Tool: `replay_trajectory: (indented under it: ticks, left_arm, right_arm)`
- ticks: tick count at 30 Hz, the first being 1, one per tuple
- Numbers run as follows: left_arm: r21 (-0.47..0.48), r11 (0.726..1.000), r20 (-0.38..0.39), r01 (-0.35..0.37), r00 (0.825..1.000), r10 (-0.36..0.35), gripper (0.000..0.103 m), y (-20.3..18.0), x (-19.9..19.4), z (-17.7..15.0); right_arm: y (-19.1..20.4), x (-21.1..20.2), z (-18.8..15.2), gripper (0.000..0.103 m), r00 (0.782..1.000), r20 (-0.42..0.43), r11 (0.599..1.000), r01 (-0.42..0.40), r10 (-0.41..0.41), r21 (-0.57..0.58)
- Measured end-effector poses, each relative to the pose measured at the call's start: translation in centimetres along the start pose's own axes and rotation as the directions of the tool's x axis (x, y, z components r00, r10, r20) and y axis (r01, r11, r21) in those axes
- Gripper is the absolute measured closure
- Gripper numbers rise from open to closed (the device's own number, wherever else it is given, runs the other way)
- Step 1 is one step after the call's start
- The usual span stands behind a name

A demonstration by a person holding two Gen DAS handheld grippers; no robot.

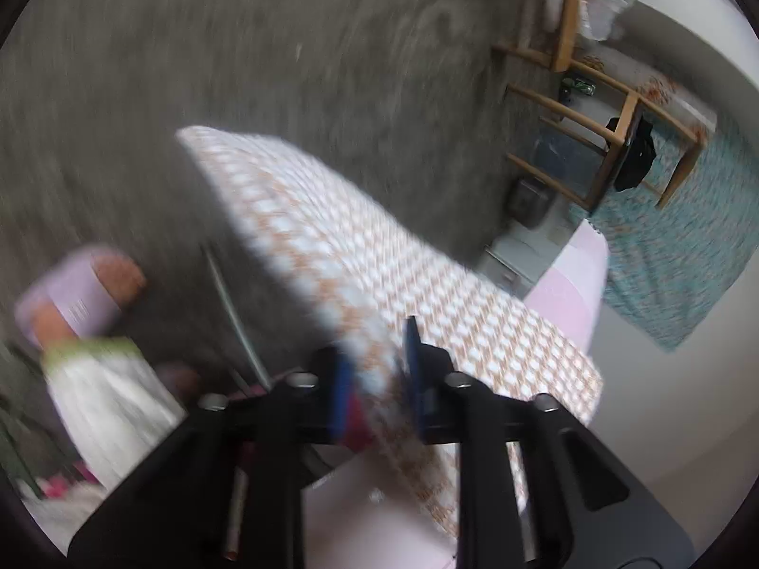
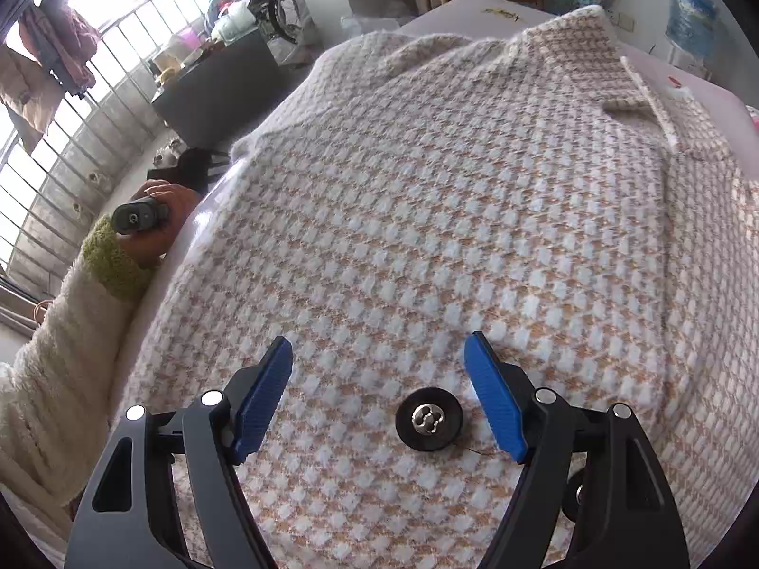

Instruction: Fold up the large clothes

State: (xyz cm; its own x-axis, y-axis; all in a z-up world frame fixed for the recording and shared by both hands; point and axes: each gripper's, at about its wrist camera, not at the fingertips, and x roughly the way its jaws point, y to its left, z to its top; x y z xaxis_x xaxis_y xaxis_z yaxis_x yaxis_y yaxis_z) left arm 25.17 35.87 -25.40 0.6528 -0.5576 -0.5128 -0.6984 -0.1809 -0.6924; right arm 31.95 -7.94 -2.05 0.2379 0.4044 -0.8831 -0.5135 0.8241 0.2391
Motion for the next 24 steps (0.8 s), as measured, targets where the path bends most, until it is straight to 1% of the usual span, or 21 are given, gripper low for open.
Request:
replay_trajectory:
  ticks: [1, 3, 4, 5, 6, 8, 9, 10, 11, 12, 13, 14, 15, 17, 18, 19, 20, 21, 22, 23, 24]
  left_arm:
    - [0.059, 0.998, 0.053, -0.034, 0.998, 0.031, 0.093, -1.4, -0.9, -0.2]
    - [0.203, 0.969, 0.185, -0.143, 0.977, 0.106, 0.095, -4.9, -2.8, -1.4]
    - [0.279, 0.937, 0.265, -0.212, 0.954, 0.137, 0.095, -6.9, -3.8, -2.5]
    - [0.354, 0.888, 0.358, -0.292, 0.920, 0.160, 0.095, -9.1, -4.9, -4.0]
    - [0.444, 0.796, 0.495, -0.412, 0.853, 0.165, 0.095, -12.3, -6.3, -6.8]
    - [0.527, 0.655, 0.637, -0.541, 0.762, 0.117, 0.095, -16.0, -7.6, -11.2]
    - [0.566, 0.546, 0.713, -0.618, 0.700, 0.054, 0.095, -18.2, -8.1, -15.0]
    - [0.589, 0.462, 0.750, -0.663, 0.662, -0.006, 0.095, -19.7, -8.4, -18.0]
    - [0.608, 0.375, 0.772, -0.700, 0.631, -0.073, 0.095, -20.9, -8.5, -21.1]
    - [0.627, 0.266, 0.777, -0.732, 0.610, -0.153, 0.095, -22.1, -8.3, -25.0]
    - [0.642, 0.180, 0.766, -0.745, 0.609, -0.208, 0.095, -22.7, -7.9, -28.1]
    - [0.654, 0.100, 0.746, -0.750, 0.617, -0.250, 0.094, -23.3, -7.2, -30.9]
    - [0.667, -0.007, 0.713, -0.745, 0.640, -0.286, 0.094, -23.6, -6.1, -34.2]
    - [0.686, -0.138, 0.664, -0.714, 0.692, -0.282, 0.090, -23.2, -4.1, -38.2]
    - [0.712, -0.203, 0.627, -0.672, 0.739, -0.244, 0.089, -22.6, -2.5, -40.1]
    - [0.741, -0.236, 0.596, -0.628, 0.778, -0.201, 0.085, -22.0, -1.3, -41.1]
    - [0.774, -0.257, 0.561, -0.578, 0.815, -0.145, 0.078, -21.2, 0.0, -41.8]
    - [0.806, -0.269, 0.528, -0.527, 0.846, -0.075, 0.073, -20.0, 1.7, -42.3]
    - [0.820, -0.273, 0.516, -0.503, 0.856, -0.027, 0.060, -18.8, 2.9, -42.4]
    - [0.828, -0.276, 0.512, -0.487, 0.859, 0.020, 0.048, -17.3, 3.9, -42.3]
    - [0.840, -0.278, 0.505, -0.467, 0.859, 0.082, 0.043, -15.4, 5.4, -41.9]
  right_arm:
    - [-0.1, -0.1, -0.1, 0.030, 1.000, 0.005, 1.000, 0.006, -0.006, 0.001]
    - [-0.5, -0.7, -0.5, 0.030, 1.000, 0.020, 1.000, 0.014, -0.014, 0.006]
    - [-0.7, -1.0, -0.6, 0.030, 0.999, 0.030, 1.000, 0.017, -0.017, 0.009]
    - [-0.8, -1.5, -0.7, 0.030, 0.999, 0.044, 1.000, 0.023, -0.024, 0.012]
    - [-0.8, -1.8, -0.8, 0.030, 0.998, 0.052, 1.000, 0.027, -0.028, 0.013]
    - [-1.2, -2.8, -1.3, 0.030, 0.996, 0.078, 0.999, 0.037, -0.039, 0.021]
    - [-1.4, -3.2, -1.6, 0.030, 0.996, 0.085, 0.999, 0.039, -0.042, 0.026]
    - [-1.6, -3.6, -1.9, 0.030, 0.995, 0.093, 0.999, 0.042, -0.044, 0.031]
    - [-1.9, -4.1, -2.3, 0.030, 0.994, 0.102, 0.998, 0.045, -0.049, 0.039]
    - [-2.1, -4.4, -2.7, 0.030, 0.993, 0.108, 0.998, 0.048, -0.052, 0.045]
    - [-2.4, -4.8, -3.2, 0.030, 0.992, 0.114, 0.997, 0.049, -0.055, 0.055]
    - [-2.8, -5.1, -3.7, 0.030, 0.991, 0.119, 0.996, 0.051, -0.058, 0.067]
    - [-3.1, -5.3, -3.8, 0.030, 0.991, 0.123, 0.996, 0.051, -0.060, 0.076]
    - [-3.7, -5.9, -4.4, 0.030, 0.989, 0.132, 0.994, 0.053, -0.066, 0.099]
    - [-4.1, -6.3, -4.8, 0.030, 0.988, 0.136, 0.992, 0.056, -0.071, 0.113]
    - [-4.5, -6.6, -5.2, 0.030, 0.987, 0.141, 0.990, 0.059, -0.077, 0.125]
    - [-5.1, -6.9, -5.6, 0.030, 0.986, 0.145, 0.988, 0.064, -0.084, 0.141]
    - [-5.3, -7.0, -5.7, 0.030, 0.985, 0.144, 0.986, 0.068, -0.090, 0.151]
    - [-5.6, -7.1, -6.0, 0.030, 0.985, 0.142, 0.984, 0.073, -0.096, 0.161]
    - [-6.1, -7.2, -6.4, 0.030, 0.985, 0.136, 0.981, 0.079, -0.104, 0.176]
    - [-6.6, -7.0, -6.6, 0.030, 0.986, 0.128, 0.979, 0.082, -0.107, 0.187]
